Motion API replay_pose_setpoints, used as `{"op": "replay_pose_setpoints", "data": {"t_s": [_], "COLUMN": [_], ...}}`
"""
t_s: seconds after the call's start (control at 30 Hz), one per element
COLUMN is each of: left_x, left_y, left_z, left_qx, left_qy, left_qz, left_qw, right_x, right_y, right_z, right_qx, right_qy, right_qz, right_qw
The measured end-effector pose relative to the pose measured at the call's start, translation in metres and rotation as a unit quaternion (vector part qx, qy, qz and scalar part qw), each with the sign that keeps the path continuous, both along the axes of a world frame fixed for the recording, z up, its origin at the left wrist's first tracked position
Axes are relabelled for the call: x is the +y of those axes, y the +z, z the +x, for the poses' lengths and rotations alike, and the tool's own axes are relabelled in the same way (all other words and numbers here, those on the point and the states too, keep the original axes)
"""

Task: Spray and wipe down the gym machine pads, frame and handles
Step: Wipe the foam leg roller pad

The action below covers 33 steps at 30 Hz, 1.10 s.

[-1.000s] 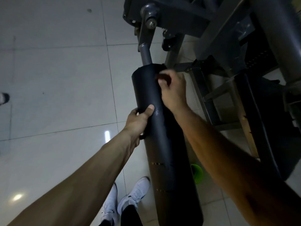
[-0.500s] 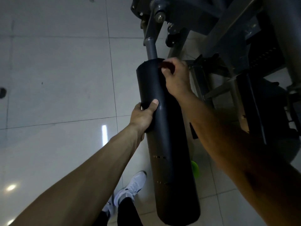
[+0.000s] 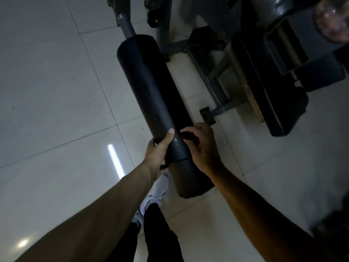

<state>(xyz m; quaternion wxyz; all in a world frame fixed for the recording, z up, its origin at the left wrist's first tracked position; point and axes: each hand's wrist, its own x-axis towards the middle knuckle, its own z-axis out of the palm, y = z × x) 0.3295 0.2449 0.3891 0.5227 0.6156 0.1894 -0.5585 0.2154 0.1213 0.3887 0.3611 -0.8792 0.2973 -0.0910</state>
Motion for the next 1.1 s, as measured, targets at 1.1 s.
{"op": "replay_pose_setpoints", "data": {"t_s": [1.1], "left_x": [-0.062], "left_y": [0.276], "left_z": [0.035], "left_qx": [0.12], "left_qy": [0.108], "left_qz": [-0.184], "left_qw": [0.97], "right_x": [0.01], "right_y": [0.284], "right_z": [0.018], "right_qx": [-0.203], "right_qy": [-0.248], "right_qz": [0.21], "right_qw": [0.924]}}
